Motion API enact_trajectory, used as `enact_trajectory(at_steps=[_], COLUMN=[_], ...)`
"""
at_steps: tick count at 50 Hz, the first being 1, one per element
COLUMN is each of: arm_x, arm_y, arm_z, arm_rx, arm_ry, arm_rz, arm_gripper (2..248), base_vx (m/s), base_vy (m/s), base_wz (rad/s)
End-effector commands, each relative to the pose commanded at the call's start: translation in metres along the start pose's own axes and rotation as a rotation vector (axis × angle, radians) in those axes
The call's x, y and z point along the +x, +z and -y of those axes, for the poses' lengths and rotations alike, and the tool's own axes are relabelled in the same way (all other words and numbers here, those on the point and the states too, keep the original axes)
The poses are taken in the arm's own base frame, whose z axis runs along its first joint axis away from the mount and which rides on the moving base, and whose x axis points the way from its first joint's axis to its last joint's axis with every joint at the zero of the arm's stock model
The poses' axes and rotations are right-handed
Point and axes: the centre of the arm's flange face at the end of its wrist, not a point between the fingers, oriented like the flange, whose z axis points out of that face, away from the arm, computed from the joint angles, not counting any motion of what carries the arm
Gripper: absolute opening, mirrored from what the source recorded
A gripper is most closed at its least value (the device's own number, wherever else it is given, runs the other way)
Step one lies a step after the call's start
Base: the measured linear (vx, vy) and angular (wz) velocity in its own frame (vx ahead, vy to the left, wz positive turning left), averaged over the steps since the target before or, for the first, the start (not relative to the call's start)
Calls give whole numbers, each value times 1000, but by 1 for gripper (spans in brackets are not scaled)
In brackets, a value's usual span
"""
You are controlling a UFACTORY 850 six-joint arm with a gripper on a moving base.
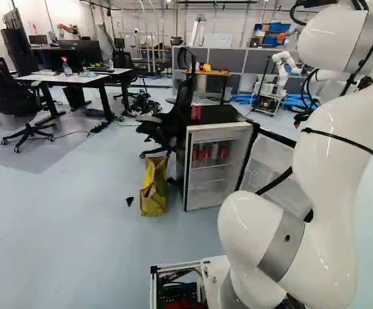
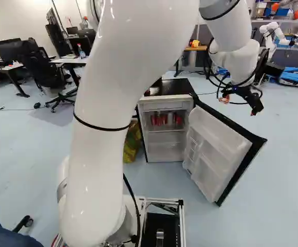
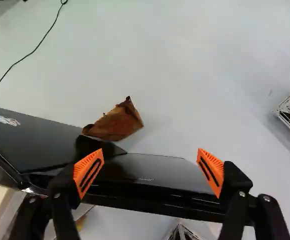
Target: Grab a drink from the fridge
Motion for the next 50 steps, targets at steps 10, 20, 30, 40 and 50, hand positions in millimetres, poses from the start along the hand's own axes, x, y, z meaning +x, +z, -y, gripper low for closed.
enact_trajectory(at_steps=[10, 20, 30, 40, 50], arm_x=[9, 12, 14, 13, 8], arm_y=[9, 14, 18, 27, 42], arm_z=[-3, -6, -8, -10, -12], arm_rx=[-2, -3, -4, -5, -7], arm_ry=[5, 9, 12, 14, 16], arm_rz=[30, 66, 107, 159, 220], arm_gripper=[247, 247, 247, 247, 247], base_vx=[0, 0, 0, 0, 0], base_vy=[0, 0, 0, 0, 0], base_wz=[0, 0, 0, 0, 0])
